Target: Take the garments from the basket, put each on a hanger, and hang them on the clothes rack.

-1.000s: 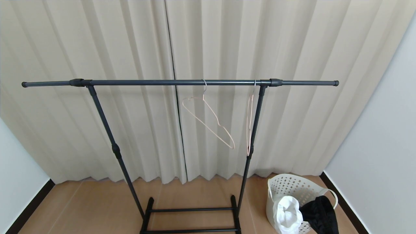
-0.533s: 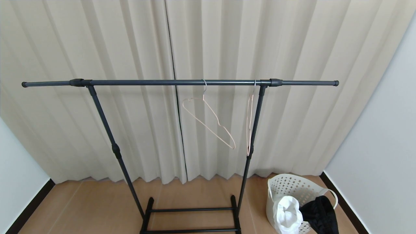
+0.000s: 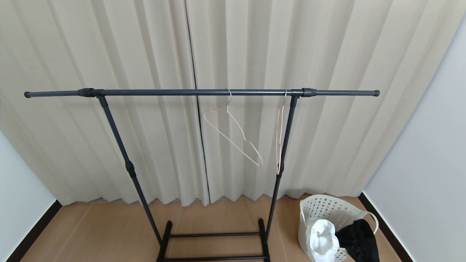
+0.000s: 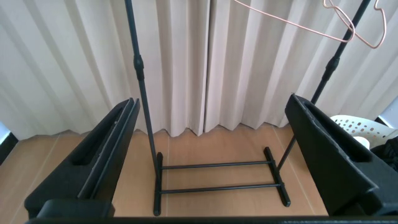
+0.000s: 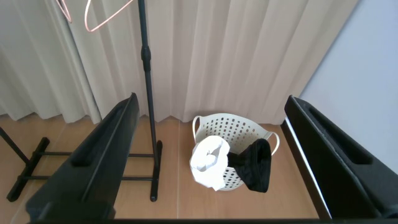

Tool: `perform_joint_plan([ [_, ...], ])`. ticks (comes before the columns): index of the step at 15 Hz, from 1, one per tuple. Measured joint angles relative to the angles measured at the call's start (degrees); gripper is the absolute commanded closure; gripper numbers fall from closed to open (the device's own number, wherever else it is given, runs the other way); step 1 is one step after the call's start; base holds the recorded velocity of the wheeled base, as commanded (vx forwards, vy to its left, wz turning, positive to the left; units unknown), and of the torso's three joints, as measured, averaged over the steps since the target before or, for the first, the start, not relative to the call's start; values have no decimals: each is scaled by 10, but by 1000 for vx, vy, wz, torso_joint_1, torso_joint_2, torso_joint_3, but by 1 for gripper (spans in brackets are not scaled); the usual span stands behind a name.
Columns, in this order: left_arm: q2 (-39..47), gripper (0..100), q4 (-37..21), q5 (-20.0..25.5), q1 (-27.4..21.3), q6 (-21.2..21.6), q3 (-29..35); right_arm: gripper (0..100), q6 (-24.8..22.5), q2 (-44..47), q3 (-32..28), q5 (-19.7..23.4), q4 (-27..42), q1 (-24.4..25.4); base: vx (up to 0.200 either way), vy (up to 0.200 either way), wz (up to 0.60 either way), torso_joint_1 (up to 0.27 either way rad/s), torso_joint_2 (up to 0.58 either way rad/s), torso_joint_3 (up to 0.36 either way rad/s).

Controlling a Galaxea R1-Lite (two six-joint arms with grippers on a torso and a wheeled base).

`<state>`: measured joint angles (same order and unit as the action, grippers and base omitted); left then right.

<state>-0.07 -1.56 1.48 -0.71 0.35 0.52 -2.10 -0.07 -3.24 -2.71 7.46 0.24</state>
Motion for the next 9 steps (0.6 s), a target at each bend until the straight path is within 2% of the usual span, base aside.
perform_joint_plan([
  [9,0,0,0,0,0,0,0,0,2,0,1,-2,0,0,0,0,0,0,0,0],
])
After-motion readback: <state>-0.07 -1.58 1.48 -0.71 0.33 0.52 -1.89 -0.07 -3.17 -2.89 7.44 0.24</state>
